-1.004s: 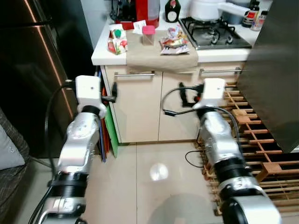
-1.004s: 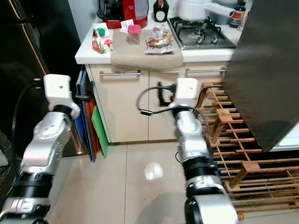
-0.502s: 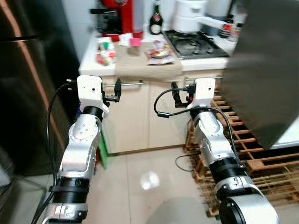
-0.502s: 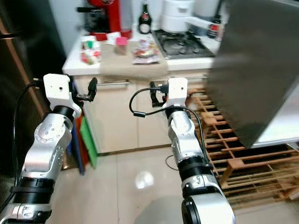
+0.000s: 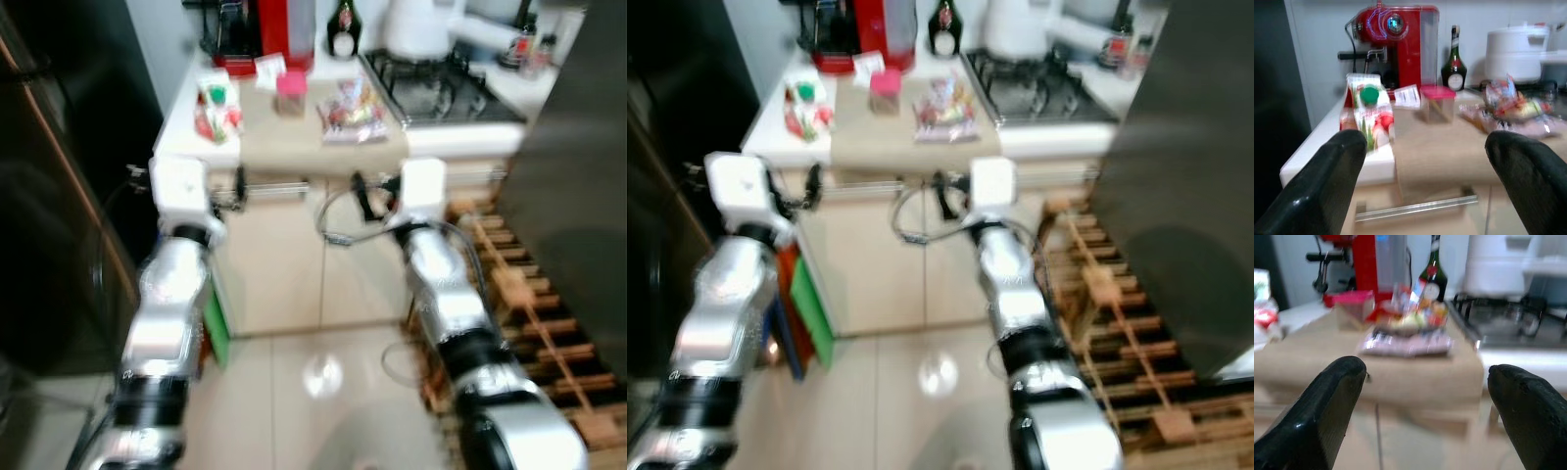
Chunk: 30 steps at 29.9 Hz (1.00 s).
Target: Restocking fridge
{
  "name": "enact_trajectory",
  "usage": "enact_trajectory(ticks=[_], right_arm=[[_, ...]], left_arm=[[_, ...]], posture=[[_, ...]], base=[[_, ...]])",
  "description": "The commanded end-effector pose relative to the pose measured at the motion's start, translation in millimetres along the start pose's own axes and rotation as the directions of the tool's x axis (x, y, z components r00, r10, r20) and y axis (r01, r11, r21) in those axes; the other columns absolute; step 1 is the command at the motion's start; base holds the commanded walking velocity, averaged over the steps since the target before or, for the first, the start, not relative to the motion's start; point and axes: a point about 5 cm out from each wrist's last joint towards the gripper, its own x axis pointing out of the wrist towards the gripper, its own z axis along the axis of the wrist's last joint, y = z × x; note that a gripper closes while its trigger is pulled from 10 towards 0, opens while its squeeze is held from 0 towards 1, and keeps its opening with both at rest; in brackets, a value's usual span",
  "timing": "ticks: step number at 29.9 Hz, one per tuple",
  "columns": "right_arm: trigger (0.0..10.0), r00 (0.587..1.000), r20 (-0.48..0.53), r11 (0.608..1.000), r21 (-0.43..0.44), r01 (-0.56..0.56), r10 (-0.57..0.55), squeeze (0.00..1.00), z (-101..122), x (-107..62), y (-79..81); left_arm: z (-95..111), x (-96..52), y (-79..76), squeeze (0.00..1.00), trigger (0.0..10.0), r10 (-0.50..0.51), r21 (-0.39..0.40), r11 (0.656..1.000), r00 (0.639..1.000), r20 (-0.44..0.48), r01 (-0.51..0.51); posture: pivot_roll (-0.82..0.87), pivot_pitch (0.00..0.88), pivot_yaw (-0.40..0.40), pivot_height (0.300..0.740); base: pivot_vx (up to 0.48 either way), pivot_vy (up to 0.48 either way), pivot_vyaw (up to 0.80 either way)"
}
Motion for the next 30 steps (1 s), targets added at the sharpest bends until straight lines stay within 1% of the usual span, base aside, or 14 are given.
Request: enact_trajectory(ticks=[1,6,8,9,11,12,13,17,19,23,27,29,30], right_arm=[[10.0,0.999,0.037,0.999,0.011,-0.031,0.031,0.0,8.6,4.1,11.8],[10.0,0.992,0.121,0.999,0.002,-0.042,0.042,0.0,29.3,8.1,15.2],[10.0,0.99,0.136,0.999,0.005,-0.041,0.04,0.0,33.4,9.1,15.5],[10.0,0.985,0.169,0.999,0.012,-0.036,0.033,0.0,41.8,11.2,16.1],[10.0,0.98,0.197,0.999,0.021,-0.039,0.034,0.0,49.6,13.3,18.1],[10.0,0.976,0.214,0.998,0.041,-0.042,0.033,0.0,56.5,15.3,20.2],[10.0,0.968,0.246,0.996,0.061,-0.059,0.042,0.0,68.5,17.8,24.9],[10.0,0.944,0.322,0.992,0.074,-0.1,0.071,0.0,94.6,20.4,34.1],[10.0,0.936,0.343,0.991,0.076,-0.112,0.079,0.0,102.1,21.2,36.2],[10.0,0.934,0.348,0.99,0.079,-0.113,0.079,0.0,104.9,22.4,36.0],[10.0,0.942,0.324,0.99,0.086,-0.114,0.081,0.0,101.2,23.0,36.0],[10.0,0.947,0.312,0.99,0.086,-0.112,0.08,0.0,98.3,22.9,36.7],[10.0,0.947,0.312,0.99,0.086,-0.112,0.08,0.0,98.3,22.9,36.7]], left_arm=[[4.5,-0.6,8.2,0.0,10.0,0.028,0.014,0.999,0.999,0.021,-0.028],[7.1,-0.7,7.9,0.0,10.0,0.031,0.018,0.999,0.999,0.039,-0.031],[9.2,-0.5,7.2,0.0,10.0,0.025,0.023,0.999,0.998,0.051,-0.026],[15.1,0.0,5.7,0.0,10.0,0.011,0.034,0.999,0.996,0.084,-0.014],[23.0,1.0,5.1,0.0,10.0,0.003,0.035,0.999,0.993,0.122,-0.007],[29.0,1.9,5.5,0.0,10.0,0.002,0.041,0.999,0.989,0.149,-0.008],[38.0,3.1,6.6,0.0,10.0,0.001,0.049,0.999,0.982,0.187,-0.011],[52.4,4.6,8.1,0.0,10.0,0.0,0.056,0.998,0.969,0.246,-0.015],[56.1,4.7,7.9,0.0,10.0,-0.004,0.048,0.999,0.966,0.258,-0.009],[57.3,4.6,6.7,0.0,10.0,-0.017,0.041,0.999,0.967,0.255,0.007],[57.5,5.9,5.8,0.0,10.0,-0.029,0.089,0.996,0.97,0.243,0.007],[59.4,8.0,5.8,0.0,10.0,-0.019,0.113,0.994,0.971,0.239,-0.009],[59.4,8.0,5.8,0.0,10.0,-0.019,0.113,0.994,0.971,0.239,-0.009]], posture=[[-0.05,0.0,0.023,0.74],[-0.05,0.0,0.019,0.74],[-0.05,0.0,0.019,0.74],[-0.05,0.0,0.02,0.74],[-0.05,0.0,0.02,0.74],[-0.05,0.0,0.02,0.74],[-0.05,0.0,0.021,0.74],[-0.04,0.0,0.02,0.74],[-0.04,0.0,0.018,0.74],[-0.04,0.0,0.016,0.74],[-0.04,0.0,0.014,0.74],[-0.04,0.0,0.016,0.74],[-0.04,0.0,0.016,0.74]], base=[[0.48,0.0,0.0],[0.48,0.0,0.0],[0.48,0.0,0.0],[0.48,0.0,0.0],[0.48,0.0,0.0],[0.48,0.0,0.0],[0.48,0.0,0.0],[0.48,0.0,0.0],[0.471,0.0,0.0],[0.388,0.222,0.0],[0.064,0.448,0.0],[0.142,0.127,0.0],[0.0,0.0,0.0]])
